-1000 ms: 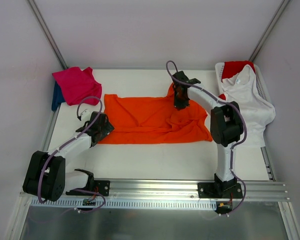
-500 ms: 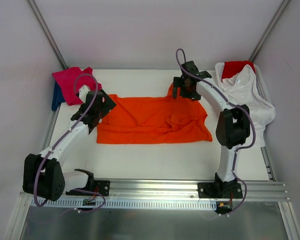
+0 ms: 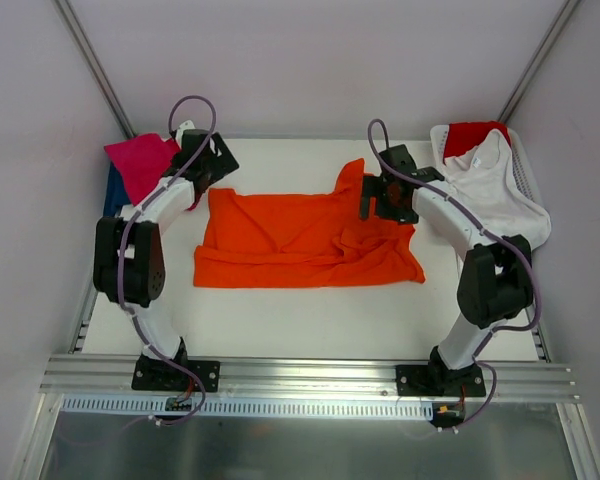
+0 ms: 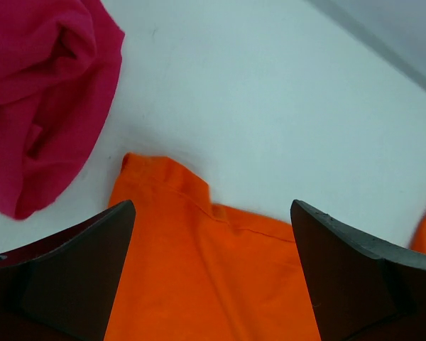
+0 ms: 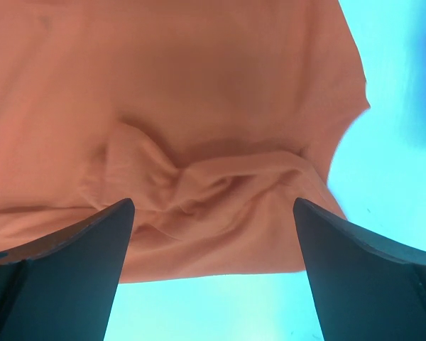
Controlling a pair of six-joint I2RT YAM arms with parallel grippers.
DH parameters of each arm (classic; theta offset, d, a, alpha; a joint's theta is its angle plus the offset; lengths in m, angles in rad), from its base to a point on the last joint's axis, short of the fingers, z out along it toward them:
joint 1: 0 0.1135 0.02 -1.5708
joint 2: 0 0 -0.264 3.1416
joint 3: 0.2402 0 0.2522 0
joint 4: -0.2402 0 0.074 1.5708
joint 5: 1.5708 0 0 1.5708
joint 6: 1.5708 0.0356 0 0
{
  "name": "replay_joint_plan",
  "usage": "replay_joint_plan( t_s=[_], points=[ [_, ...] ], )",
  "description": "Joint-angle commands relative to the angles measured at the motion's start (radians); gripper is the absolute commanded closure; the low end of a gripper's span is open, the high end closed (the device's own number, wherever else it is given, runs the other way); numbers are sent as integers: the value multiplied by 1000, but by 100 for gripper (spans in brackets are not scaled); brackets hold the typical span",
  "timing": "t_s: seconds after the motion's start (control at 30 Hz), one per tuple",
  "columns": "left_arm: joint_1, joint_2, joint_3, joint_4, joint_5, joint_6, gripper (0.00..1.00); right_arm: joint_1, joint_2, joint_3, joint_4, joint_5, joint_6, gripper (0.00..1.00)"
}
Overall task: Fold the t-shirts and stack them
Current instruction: Fold the tshirt
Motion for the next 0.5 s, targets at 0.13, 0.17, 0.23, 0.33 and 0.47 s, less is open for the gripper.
replay_joint_plan(
  t_s=[0.13, 0.17, 0.23, 0.33, 0.47],
  points=[
    [112, 202, 113, 95, 334, 105, 7, -39, -146, -108, 42, 13, 8, 1],
    [134, 216, 123, 93, 354, 98, 7, -40, -151, -120, 42, 15, 8, 1],
    [146, 236, 132, 95, 384, 85, 7, -42, -166, -126, 42, 18, 5, 1],
    [189, 250, 133, 101, 393, 78, 7, -45, -182, -134, 40, 18, 4, 0],
    [209, 277, 136, 119, 398, 78, 7, -45, -194, -140, 39, 19, 4, 1]
  ],
)
